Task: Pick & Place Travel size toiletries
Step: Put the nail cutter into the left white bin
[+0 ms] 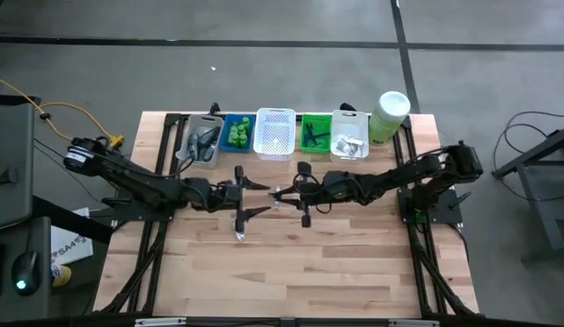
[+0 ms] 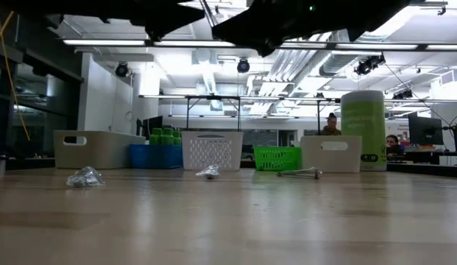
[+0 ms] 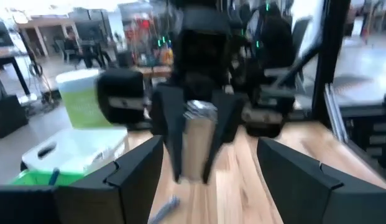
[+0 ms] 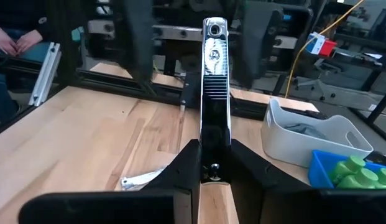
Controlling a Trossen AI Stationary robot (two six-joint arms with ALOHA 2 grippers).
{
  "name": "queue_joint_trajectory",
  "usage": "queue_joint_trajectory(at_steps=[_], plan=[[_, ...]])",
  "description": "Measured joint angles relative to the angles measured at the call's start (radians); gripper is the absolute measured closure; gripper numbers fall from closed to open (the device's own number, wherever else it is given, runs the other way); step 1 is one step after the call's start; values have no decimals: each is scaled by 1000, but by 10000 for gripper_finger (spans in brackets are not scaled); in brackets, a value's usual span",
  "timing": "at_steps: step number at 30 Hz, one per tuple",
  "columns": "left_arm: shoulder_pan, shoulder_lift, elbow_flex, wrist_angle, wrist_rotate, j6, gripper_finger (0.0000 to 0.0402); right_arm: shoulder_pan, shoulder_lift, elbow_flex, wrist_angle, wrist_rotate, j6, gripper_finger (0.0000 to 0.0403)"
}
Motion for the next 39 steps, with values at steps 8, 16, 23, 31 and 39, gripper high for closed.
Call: queue_joint_trajectory(at_steps=[8, 16, 23, 31, 39], plan=[[0, 43, 45, -10, -1, 19, 143, -13, 17, 0, 44, -7, 0, 351], [0, 45, 45, 19, -7, 18, 200, -14, 17, 0, 43, -39, 5, 351], [0, 45, 44, 18, -17, 14, 300, -14, 17, 0, 48, -45, 6, 351], [1, 45, 43, 16, -23, 8, 359, -14, 17, 0, 41, -47, 12, 350], [0, 44, 43, 14, -30, 8, 359, -11, -8, -1, 20, 16, 53, 223]])
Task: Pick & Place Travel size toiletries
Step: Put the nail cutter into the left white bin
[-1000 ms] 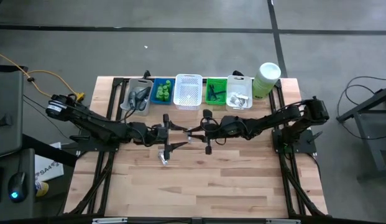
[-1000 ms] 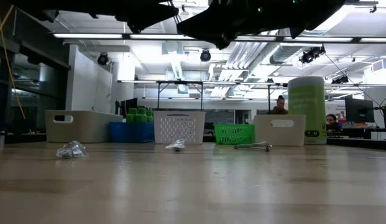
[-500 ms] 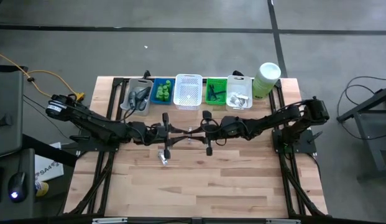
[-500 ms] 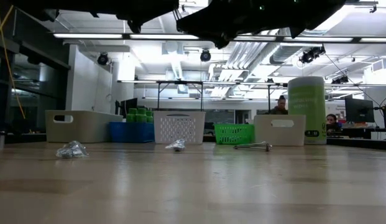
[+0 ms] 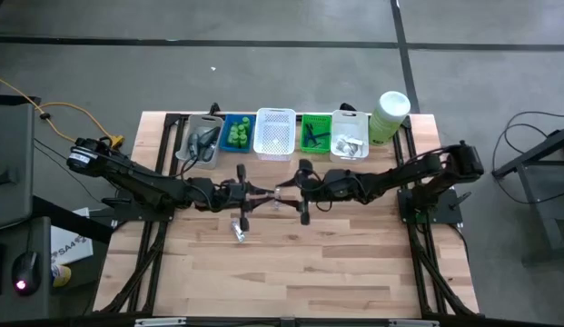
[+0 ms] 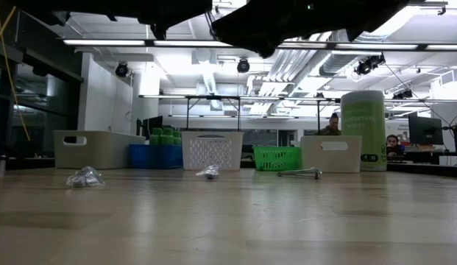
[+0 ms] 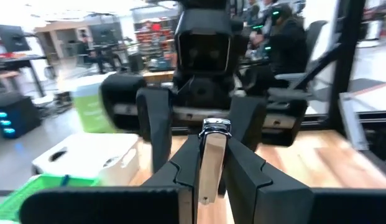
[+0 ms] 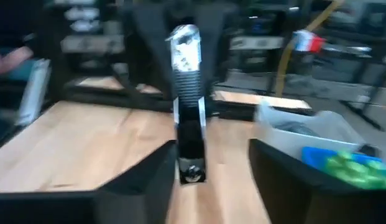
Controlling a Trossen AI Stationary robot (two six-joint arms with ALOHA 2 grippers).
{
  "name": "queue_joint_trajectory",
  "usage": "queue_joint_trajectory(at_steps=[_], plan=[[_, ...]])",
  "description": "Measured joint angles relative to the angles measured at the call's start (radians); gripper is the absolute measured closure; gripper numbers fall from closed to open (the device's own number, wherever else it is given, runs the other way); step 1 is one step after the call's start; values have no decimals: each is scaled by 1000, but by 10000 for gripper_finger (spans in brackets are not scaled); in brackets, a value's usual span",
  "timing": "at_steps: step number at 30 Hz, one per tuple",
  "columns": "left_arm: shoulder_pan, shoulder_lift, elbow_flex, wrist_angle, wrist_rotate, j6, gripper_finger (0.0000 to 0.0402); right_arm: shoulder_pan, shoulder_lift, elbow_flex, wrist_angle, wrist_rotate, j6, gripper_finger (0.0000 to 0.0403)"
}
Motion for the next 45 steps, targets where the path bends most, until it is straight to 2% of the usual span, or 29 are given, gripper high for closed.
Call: queue_joint_trajectory(at_steps=[3, 6, 10, 13, 19, 25, 30, 34, 41, 45], plan=[[3, 0, 0, -9, -66, 27, 359, 14, -37, 0, -61, 121, 15, 166], [47, 0, 0, -16, -109, 60, 359, 31, -86, 0, -152, 258, 36, 125], [182, 0, 0, -40, -104, 40, 359, 53, -137, 0, -260, 411, 102, 104], [301, 12, 0, -63, -70, -16, 359, 59, -166, 0, -309, 456, 137, 103], [529, 51, 12, -166, 56, -157, 359, 64, -174, 0, -347, 462, 143, 113], [653, 164, 93, -220, 182, -240, 359, 64, -174, 0, -351, 463, 158, 118], [687, 245, 209, -421, 187, -286, 355, 64, -174, 0, -375, 462, 171, 118], [694, 298, 295, -560, 185, -298, 317, 64, -174, 0, -399, 462, 192, 118], [693, 322, 340, -610, 188, -306, 292, 64, -174, 0, -410, 462, 203, 118], [693, 294, 340, -644, 207, -306, 291, 63, -174, 0, -471, 463, 291, 118]])
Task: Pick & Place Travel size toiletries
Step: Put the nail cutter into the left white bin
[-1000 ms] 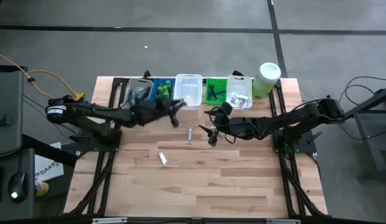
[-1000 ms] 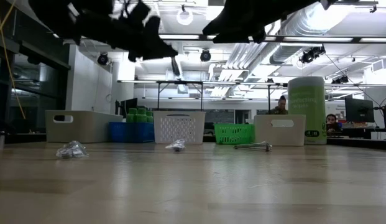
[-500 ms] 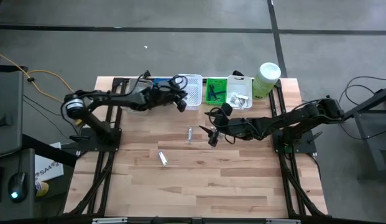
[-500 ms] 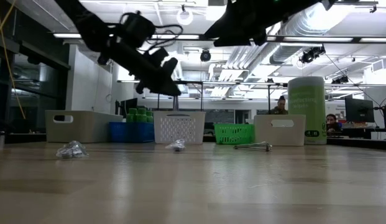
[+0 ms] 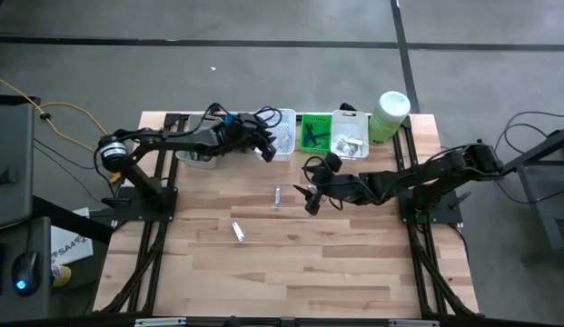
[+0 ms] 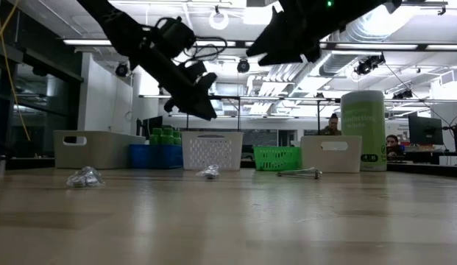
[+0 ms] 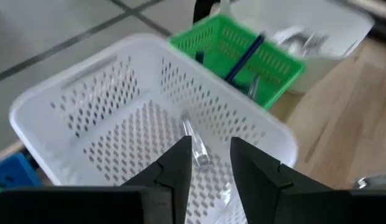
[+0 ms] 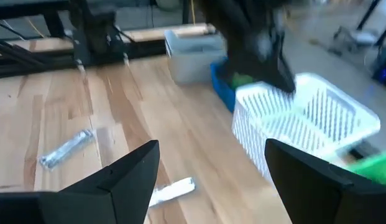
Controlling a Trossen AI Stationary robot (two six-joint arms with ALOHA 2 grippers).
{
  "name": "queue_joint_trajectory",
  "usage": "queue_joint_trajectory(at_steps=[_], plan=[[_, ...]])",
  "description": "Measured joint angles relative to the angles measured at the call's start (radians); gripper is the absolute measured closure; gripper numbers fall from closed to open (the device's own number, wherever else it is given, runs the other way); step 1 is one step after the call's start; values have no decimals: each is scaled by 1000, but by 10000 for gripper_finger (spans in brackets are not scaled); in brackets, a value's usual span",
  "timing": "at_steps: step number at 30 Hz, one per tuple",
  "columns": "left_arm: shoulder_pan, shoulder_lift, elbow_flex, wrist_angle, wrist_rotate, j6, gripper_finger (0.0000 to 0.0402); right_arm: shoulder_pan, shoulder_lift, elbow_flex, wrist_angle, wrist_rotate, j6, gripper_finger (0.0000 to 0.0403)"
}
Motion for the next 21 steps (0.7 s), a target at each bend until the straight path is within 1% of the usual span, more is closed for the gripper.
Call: queue_joint_trajectory(at_steps=[4, 7, 10, 13, 15, 17, 19, 21], plan=[[-23, -59, 0, -35, 10, 12, 290, -18, 0, 0, -111, 2, 95, 118], [-73, -112, 0, -91, 8, 50, 289, -39, 0, 0, -214, 3, 168, 118], [-135, -159, 0, -144, -28, 75, 289, -56, 0, 0, -333, -2, 269, 118], [-196, -209, -25, -179, -69, 86, 289, -61, 3, -6, -438, -2, 376, 118], [-231, -250, -59, -176, -81, 82, 289, -59, 9, -31, -450, -7, 444, 118], [-261, -292, -98, -167, -82, 63, 289, -57, 11, -62, -448, -37, 500, 118], [-292, -330, -136, -138, -84, 41, 289, -56, 25, -89, -422, -64, 534, 118], [-321, -367, -172, -113, -86, 29, 289, -57, 45, -117, -397, -64, 554, 118]])
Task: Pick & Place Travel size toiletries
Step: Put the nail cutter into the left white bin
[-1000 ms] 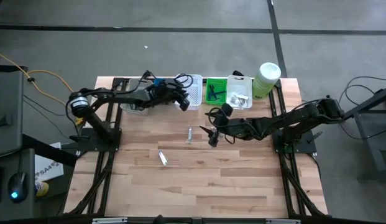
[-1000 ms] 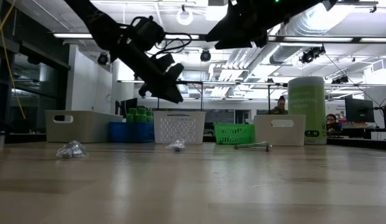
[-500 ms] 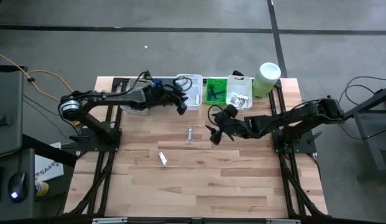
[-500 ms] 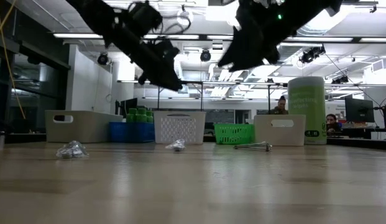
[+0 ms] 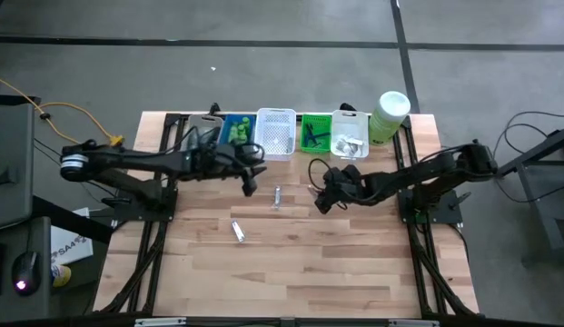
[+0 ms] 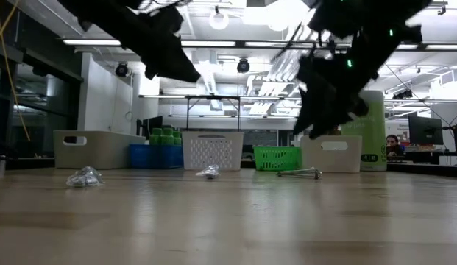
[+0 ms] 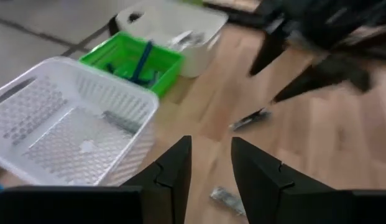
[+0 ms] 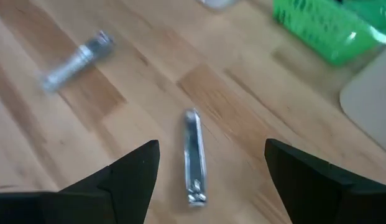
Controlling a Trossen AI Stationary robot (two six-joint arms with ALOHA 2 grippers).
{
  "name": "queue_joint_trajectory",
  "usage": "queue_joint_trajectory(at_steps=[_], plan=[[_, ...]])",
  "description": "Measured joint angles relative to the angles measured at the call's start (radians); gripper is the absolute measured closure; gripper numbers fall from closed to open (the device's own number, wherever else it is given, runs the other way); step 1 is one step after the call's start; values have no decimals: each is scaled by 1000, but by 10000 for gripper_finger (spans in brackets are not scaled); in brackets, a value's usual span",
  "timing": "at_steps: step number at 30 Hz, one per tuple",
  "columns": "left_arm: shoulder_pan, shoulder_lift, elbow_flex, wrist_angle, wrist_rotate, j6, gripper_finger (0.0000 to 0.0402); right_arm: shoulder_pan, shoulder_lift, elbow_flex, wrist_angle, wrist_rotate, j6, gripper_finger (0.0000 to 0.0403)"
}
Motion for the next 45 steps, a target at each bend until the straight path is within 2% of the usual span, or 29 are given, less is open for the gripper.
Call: queue_joint_trajectory(at_steps=[4, 11, 24, 35, 45], plan=[[-56, -49, -36, 19, -1, -15, 288, 1, 48, -39, 106, -4, 1, 118], [-127, -62, -42, 22, -1, -29, 288, 16, 153, -52, 155, -8, 2, 118], [-124, -62, -42, 17, -1, -30, 288, 40, 241, -50, 154, 19, 62, 124], [-124, -62, -42, 3, -1, -33, 288, 38, 242, -49, 124, -44, 110, 245], [-124, -61, -41, -33, 29, -60, 288, 38, 242, -49, 96, -73, 125, 329]])
